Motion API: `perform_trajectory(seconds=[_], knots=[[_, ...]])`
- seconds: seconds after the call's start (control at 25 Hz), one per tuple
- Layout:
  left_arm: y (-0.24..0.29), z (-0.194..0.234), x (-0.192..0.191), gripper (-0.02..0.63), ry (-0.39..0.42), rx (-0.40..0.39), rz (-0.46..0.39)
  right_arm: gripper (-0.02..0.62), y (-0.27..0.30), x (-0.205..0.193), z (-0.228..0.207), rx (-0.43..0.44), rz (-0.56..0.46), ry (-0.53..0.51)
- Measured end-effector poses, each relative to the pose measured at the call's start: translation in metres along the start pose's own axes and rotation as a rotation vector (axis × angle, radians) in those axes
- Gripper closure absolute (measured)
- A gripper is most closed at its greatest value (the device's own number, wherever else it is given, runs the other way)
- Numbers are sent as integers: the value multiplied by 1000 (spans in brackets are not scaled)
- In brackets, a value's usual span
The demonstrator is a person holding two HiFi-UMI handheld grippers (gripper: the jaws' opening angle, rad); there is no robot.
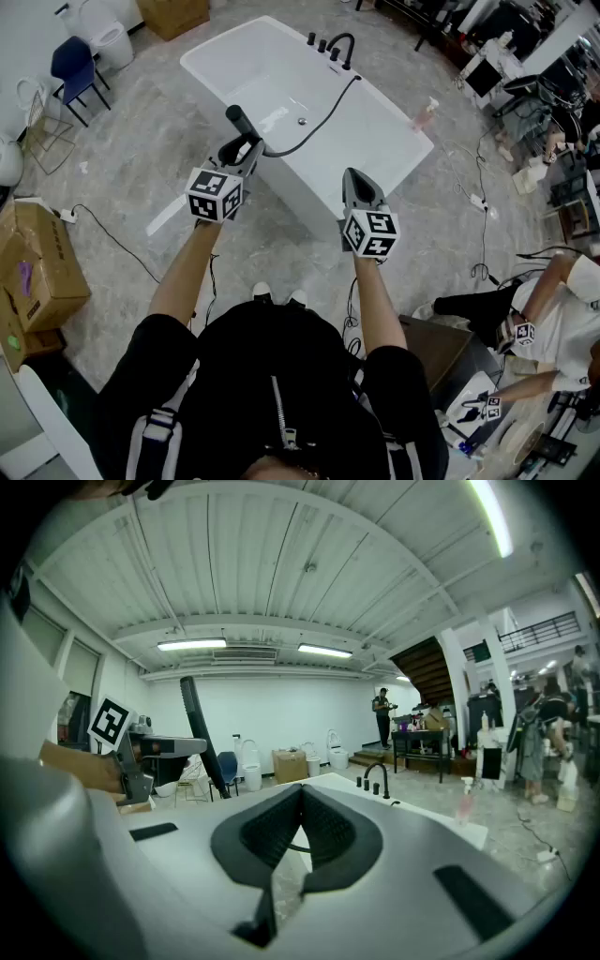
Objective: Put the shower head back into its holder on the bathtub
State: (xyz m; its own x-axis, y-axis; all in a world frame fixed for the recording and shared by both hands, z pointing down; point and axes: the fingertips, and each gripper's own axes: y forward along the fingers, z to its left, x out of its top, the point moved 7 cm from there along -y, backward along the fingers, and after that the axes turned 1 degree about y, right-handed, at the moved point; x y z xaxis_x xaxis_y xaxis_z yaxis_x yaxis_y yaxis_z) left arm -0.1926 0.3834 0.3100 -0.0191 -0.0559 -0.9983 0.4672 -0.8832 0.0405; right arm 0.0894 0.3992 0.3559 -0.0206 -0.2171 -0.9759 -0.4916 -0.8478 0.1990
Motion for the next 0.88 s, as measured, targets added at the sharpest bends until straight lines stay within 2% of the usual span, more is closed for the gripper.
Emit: perform_trajectory(seconds=[0.44, 0.88], knots=[[-3, 20, -5, 471, -13, -17, -7, 588, 18, -5, 20, -17, 9, -22], [-1, 53, -10, 471, -9, -67, 8, 588, 41, -13, 48, -51, 19, 7]])
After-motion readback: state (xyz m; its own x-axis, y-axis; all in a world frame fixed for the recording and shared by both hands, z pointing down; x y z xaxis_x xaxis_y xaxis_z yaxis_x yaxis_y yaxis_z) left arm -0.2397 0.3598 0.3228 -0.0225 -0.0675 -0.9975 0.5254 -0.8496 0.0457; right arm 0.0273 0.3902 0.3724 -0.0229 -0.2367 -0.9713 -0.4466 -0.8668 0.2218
